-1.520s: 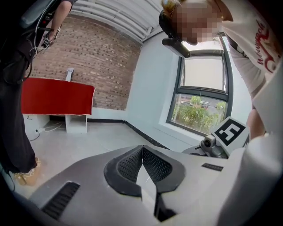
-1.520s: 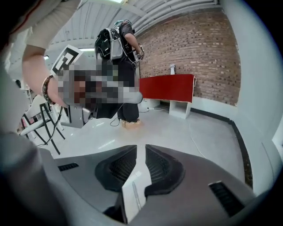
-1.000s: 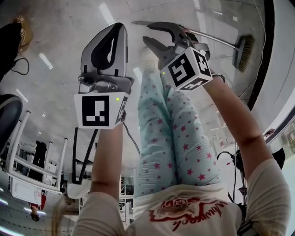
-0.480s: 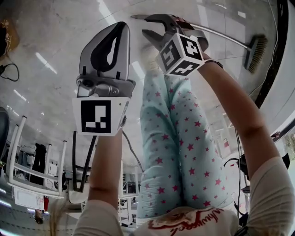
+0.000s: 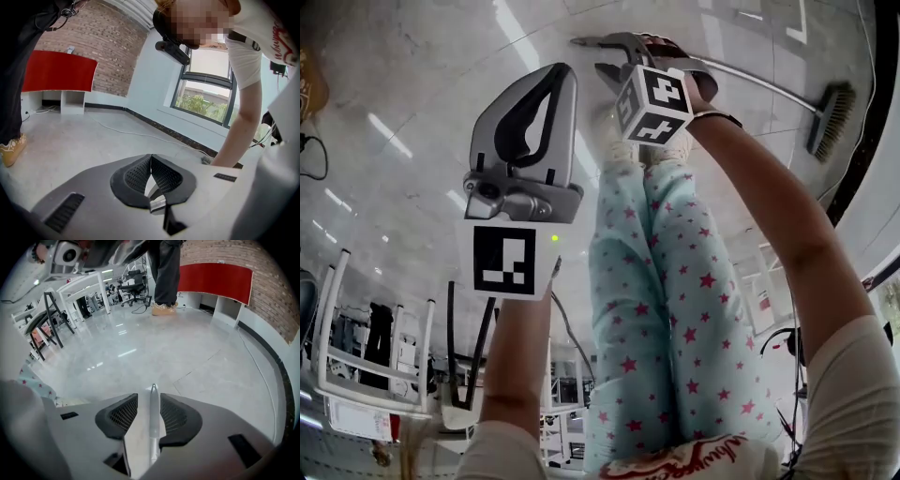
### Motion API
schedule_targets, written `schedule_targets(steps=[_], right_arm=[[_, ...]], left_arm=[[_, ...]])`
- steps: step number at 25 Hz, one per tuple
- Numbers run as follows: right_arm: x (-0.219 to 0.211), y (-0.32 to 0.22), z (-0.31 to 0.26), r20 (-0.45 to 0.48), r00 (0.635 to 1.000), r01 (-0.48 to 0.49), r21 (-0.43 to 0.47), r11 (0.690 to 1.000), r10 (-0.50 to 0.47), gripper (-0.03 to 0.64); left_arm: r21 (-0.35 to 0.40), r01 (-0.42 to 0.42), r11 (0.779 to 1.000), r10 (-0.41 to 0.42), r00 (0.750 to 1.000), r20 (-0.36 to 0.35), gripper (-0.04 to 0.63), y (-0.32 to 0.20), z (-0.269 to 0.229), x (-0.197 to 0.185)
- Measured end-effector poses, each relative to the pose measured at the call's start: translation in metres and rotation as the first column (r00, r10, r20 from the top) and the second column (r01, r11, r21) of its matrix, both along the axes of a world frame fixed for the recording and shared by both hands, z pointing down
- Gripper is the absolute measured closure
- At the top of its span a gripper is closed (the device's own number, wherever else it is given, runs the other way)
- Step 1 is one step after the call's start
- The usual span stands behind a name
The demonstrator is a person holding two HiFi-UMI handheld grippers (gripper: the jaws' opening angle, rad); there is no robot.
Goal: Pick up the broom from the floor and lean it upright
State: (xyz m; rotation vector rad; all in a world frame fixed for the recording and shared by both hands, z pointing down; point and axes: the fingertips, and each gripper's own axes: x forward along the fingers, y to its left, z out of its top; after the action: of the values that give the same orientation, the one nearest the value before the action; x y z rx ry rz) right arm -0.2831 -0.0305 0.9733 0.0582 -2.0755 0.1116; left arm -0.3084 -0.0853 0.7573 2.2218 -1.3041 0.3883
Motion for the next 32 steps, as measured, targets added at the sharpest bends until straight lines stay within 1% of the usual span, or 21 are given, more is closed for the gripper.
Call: schedule_targets(steps=[2,7,13,18,20,22,25,29,32], right_arm=[[-0.002,0.001,0.016,-0.030,0.999,0.021,-0.001,1.000,-0.021,0.463],[-0.006,-0.004,0.041,-0.070,0.996,0.057,-0.010,0.998,-0.057,0.459],[0.008,-0.001,0.070,-0.147,0.985,0.081,-0.044,0.996,-0.087,0.459],[0.008,0.000,0.072,-0.145,0.981,0.119,-0.068,0.991,-0.127,0.459],[0.007,0.000,0.070,-0.150,0.982,0.102,-0.062,0.993,-0.110,0.468],[0.006,-0.002,0.069,-0.162,0.985,0.056,-0.057,0.997,-0.064,0.514],[0.010,-0.007,0.064,-0.163,0.986,0.014,-0.035,0.999,-0.019,0.518],[0.012,-0.013,0.034,-0.113,0.994,0.000,-0.006,1.000,-0.001,0.518],[0.014,-0.019,0.000,-0.066,0.998,-0.016,-0.004,1.000,0.016,0.518]], left_arm=[[-0.006,-0.010,1.000,0.010,1.000,0.003,0.574,0.005,0.006,0.000],[-0.025,-0.007,1.000,0.007,1.000,-0.002,0.574,0.013,0.018,-0.004],[-0.023,-0.015,1.000,0.015,1.000,0.004,0.574,0.012,0.023,-0.007],[-0.016,0.000,1.000,0.000,1.000,0.005,0.574,0.009,0.023,-0.011],[-0.020,0.001,1.000,-0.001,1.000,0.007,0.574,0.010,0.023,-0.012],[-0.025,0.003,1.000,-0.002,1.000,0.009,0.574,0.010,0.022,-0.012],[-0.026,-0.009,1.000,0.009,1.000,0.016,0.574,0.008,0.020,-0.008],[-0.021,-0.031,0.999,0.031,0.999,0.033,0.574,0.000,0.011,-0.003],[-0.023,-0.014,1.000,0.015,0.999,0.045,0.574,-0.012,-0.005,-0.002]])
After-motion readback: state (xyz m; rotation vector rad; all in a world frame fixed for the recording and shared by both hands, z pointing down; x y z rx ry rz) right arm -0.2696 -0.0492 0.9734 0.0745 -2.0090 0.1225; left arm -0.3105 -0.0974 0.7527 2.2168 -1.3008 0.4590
